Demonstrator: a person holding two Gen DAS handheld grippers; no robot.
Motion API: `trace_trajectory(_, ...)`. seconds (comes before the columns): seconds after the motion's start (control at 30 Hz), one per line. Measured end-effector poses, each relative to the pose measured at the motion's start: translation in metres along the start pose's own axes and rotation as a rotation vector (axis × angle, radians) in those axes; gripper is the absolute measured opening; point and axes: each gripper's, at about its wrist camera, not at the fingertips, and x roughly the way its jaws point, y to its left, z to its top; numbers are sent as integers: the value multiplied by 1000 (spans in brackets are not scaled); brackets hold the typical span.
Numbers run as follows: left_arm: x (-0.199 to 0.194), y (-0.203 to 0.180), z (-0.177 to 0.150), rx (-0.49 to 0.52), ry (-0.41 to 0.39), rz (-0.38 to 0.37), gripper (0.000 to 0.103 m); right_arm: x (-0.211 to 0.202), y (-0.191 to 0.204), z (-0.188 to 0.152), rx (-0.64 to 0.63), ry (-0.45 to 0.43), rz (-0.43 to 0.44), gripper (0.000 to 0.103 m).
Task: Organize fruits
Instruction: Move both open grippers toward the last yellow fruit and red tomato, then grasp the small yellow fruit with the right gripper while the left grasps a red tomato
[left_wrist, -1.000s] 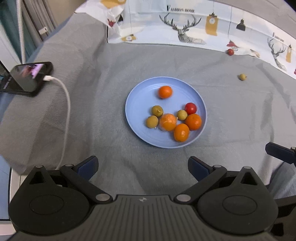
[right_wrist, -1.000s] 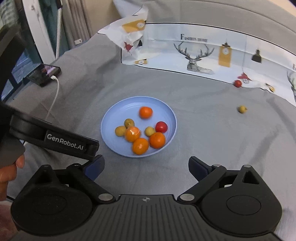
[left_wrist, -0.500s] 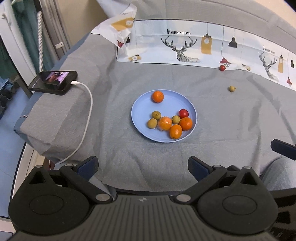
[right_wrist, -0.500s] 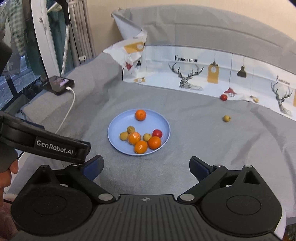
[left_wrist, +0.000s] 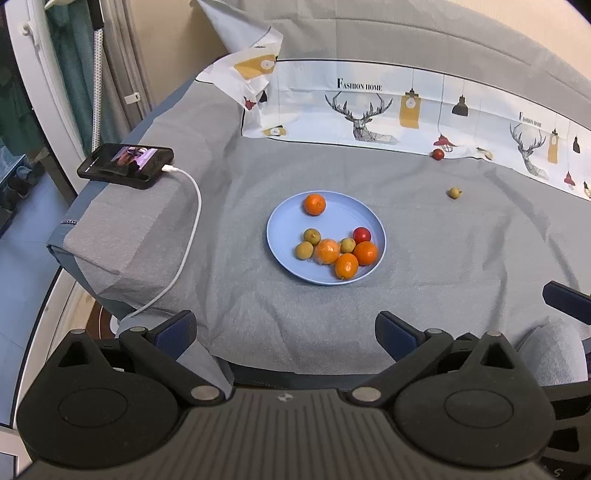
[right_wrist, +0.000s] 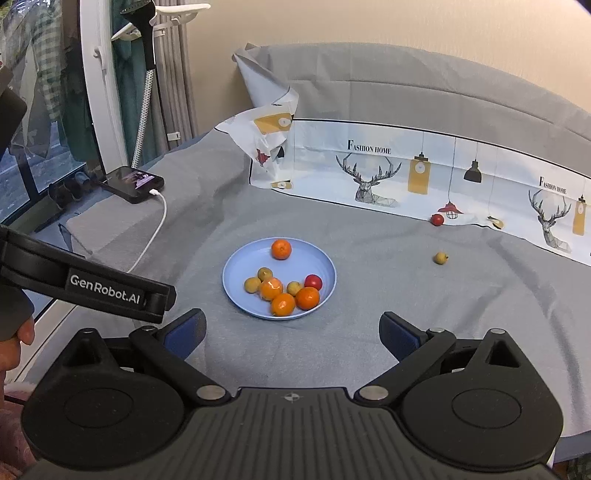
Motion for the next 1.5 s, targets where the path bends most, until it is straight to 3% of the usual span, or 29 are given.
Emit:
trace_trajectory(0.5, -3, -6, -1, 17, -4, 6, 103, -5, -1, -4, 16, 0, 4, 100)
trace_trajectory(0.9, 28, -14, 20, 11, 76, 20, 103, 19, -23, -6, 62, 41, 14, 100)
trace_trajectory(1.1, 68, -33, 55, 31, 135, 45, 103, 55, -62, -10, 171, 86, 1, 100)
trace_trajectory(1.27, 108, -65, 105, 83, 127, 48, 103, 99, -116, -6, 259, 74, -102, 100)
trace_trajectory(1.5, 176, -125, 177, 127, 124, -1, 103, 215, -217, 8, 275, 17, -266, 100)
